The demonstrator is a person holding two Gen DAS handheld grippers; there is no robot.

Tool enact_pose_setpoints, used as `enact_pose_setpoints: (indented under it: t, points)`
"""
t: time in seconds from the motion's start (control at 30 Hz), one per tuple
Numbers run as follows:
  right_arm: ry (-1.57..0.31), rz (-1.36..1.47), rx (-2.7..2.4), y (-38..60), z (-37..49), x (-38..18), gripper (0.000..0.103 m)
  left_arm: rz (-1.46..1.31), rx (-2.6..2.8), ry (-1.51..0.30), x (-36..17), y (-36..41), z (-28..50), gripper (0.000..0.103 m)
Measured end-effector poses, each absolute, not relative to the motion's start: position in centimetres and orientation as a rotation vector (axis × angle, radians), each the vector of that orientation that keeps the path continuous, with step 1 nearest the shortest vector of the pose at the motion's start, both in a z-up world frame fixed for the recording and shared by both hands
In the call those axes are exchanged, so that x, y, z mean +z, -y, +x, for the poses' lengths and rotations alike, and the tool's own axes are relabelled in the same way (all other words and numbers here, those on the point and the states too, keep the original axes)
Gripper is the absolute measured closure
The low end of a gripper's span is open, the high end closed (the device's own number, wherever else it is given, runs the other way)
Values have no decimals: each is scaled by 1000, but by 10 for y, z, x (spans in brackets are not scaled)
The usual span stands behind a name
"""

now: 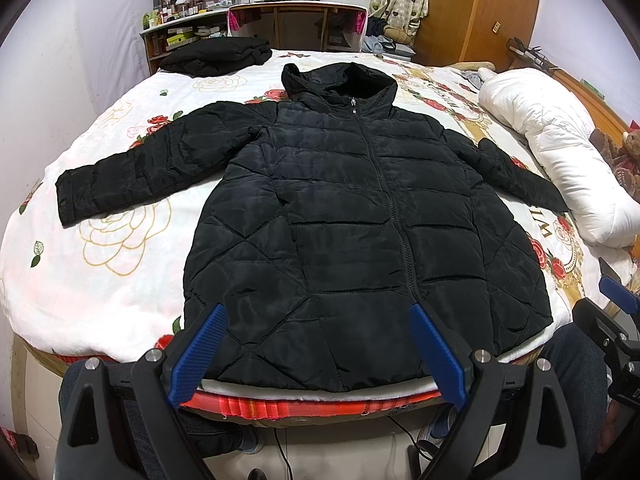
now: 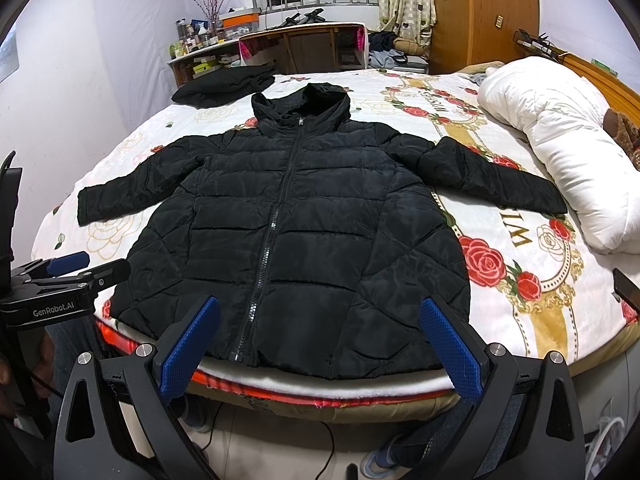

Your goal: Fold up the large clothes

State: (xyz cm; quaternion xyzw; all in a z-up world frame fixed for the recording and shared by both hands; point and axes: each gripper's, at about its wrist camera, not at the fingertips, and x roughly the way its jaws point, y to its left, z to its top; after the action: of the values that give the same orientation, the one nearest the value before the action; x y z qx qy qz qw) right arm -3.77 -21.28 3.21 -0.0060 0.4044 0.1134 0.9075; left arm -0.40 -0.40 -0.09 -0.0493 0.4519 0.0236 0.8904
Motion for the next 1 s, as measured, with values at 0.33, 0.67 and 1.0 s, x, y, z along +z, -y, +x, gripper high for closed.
enact_pose_setpoints:
  t: [0.33,0.67,1.0]
  points:
    - [-833,-12,234,212,-38,32,3,-102,49,-939,-1,4,-4,9]
    - [-827,-10,241,210,-38,32,3,-104,50,-942,0,8,-6,9]
    - [-811,-16,245,207,-27,36,3,-101,55,-932,-7,8,4,9]
